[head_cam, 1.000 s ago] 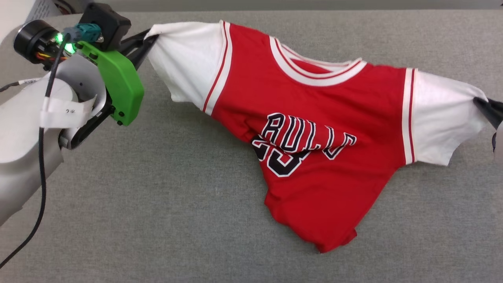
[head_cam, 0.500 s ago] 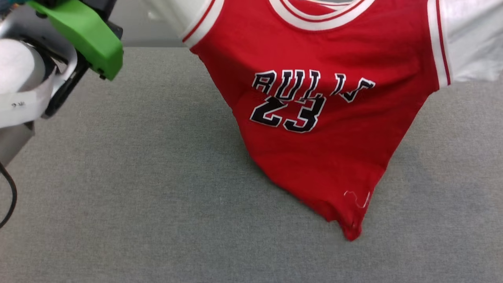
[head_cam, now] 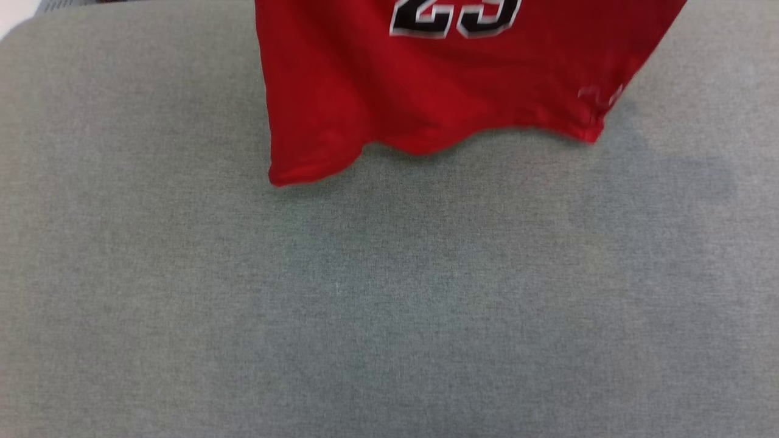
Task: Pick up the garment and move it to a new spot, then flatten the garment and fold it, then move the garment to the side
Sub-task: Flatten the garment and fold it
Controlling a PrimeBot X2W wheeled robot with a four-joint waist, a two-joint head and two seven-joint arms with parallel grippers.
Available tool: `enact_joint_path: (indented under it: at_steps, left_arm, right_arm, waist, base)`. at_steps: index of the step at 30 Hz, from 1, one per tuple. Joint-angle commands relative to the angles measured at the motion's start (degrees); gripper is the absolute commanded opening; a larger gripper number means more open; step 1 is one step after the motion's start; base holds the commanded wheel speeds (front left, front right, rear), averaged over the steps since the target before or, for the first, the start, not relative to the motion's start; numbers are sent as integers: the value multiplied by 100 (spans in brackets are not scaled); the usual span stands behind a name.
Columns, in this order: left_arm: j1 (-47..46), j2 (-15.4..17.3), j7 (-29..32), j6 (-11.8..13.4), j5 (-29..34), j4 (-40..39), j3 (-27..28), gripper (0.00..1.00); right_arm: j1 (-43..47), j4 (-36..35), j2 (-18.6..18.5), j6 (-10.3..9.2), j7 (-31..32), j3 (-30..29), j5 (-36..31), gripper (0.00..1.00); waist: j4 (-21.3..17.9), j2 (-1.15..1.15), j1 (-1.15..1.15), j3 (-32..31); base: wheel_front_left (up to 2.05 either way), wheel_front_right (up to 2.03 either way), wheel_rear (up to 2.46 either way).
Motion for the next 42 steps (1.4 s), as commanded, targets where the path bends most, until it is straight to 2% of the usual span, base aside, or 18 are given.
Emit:
enact_joint_path:
  at_steps: [1, 7, 12, 20, 24, 29, 35, 42]
  left_arm:
    - [-313, -80, -114, -18, 118, 229, 79, 0]
    - [-1057, -404, -574, -77, 309, 1141, 263, 0]
    - [-1469, -619, -808, -212, 384, 1778, 353, 0]
    - [-1412, -883, -971, -488, 378, 2529, 425, 0]
    - [-1049, -925, -994, -573, 371, 2647, 535, 0]
    - [-61, -862, -997, -522, 475, 2256, 893, 0]
    - [1692, -761, -998, -368, 648, 1536, 1334, 0]
    - [3887, -870, -999, -144, 738, 764, 1743, 0]
  right_arm:
    - [-425, 225, 77, 1, -113, 81, -129, 0]
    - [-1755, 1271, 366, 1, -633, 288, -466, 0]
    - [-2565, 2045, 463, 1, -1004, 503, -642, 0]
    - [-2911, 2945, 675, 1, -1527, 886, -584, 0]
    - [-2678, 3250, 767, 1, -1821, 1128, -359, 0]
    - [-2012, 3389, 884, 1, -2249, 1545, 15, 0]
    - [-796, 3252, 842, 1, -2650, 2173, 610, 0]
    - [867, 2837, 505, 1, -2898, 2673, 1292, 0]
  waist:
    - [19, 0, 0, 624]
    - [-14, 0, 0, 1044]
    - [-34, 0, 0, 1252]
    - [-41, 0, 0, 1415]
    - [-65, 0, 0, 1381]
    - [-106, 0, 0, 1134]
    - [-113, 0, 0, 640]
    - [-59, 0, 0, 31]
  base:
    - [0, 0, 0]
    - [0, 0, 0]
    - [0, 0, 0]
    - [0, 0, 0]
    - [0, 0, 0]
    - [0, 0, 0]
    - [0, 0, 0]
    - [0, 0, 0]
